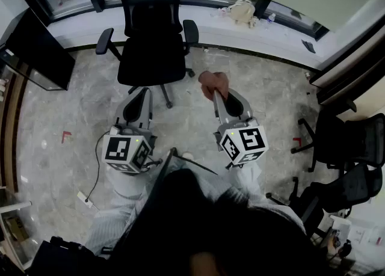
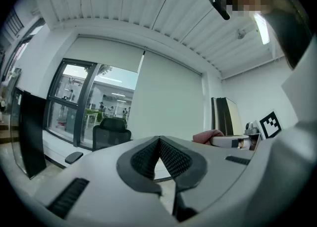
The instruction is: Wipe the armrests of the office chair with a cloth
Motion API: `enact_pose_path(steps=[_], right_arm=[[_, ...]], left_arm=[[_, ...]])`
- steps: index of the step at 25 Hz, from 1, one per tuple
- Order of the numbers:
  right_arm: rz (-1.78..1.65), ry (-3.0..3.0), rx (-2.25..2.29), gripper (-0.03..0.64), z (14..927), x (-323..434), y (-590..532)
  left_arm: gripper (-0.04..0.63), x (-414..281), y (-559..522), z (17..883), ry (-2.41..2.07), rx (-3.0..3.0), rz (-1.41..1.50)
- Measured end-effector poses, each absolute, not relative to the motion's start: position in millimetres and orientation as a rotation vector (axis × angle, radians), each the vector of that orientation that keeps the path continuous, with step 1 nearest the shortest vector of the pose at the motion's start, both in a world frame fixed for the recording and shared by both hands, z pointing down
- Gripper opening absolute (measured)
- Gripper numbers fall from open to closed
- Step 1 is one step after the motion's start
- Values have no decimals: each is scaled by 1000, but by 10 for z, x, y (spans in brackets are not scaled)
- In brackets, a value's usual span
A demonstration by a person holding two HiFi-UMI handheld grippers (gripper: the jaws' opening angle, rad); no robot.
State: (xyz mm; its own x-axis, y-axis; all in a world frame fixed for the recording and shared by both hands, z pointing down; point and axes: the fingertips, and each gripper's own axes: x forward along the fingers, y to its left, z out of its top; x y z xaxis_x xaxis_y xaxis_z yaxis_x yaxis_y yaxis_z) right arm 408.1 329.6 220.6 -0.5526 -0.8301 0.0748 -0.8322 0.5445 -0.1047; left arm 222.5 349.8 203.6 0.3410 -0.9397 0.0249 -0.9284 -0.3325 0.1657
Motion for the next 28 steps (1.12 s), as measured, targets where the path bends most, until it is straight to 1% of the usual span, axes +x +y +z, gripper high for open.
enact_pose_path(steps=[8, 18, 23, 28], right_arm=[[192, -2758, 1486, 26, 2204, 4072, 3195], [240, -2762, 1472, 28, 2315, 4184, 3026], [241, -2766, 1442, 28, 2409, 4148, 2741], [286, -2769, 1434, 28, 2561, 4022, 2281]], left_arm=[[3, 2231, 3390, 2045, -1720, 2457, -104], [3, 2420, 3195, 2162, -1706, 2443, -80], [3, 2457, 2959, 2252, -1710, 2434, -82], [3, 2307, 2544, 2384, -1730, 2422, -62]])
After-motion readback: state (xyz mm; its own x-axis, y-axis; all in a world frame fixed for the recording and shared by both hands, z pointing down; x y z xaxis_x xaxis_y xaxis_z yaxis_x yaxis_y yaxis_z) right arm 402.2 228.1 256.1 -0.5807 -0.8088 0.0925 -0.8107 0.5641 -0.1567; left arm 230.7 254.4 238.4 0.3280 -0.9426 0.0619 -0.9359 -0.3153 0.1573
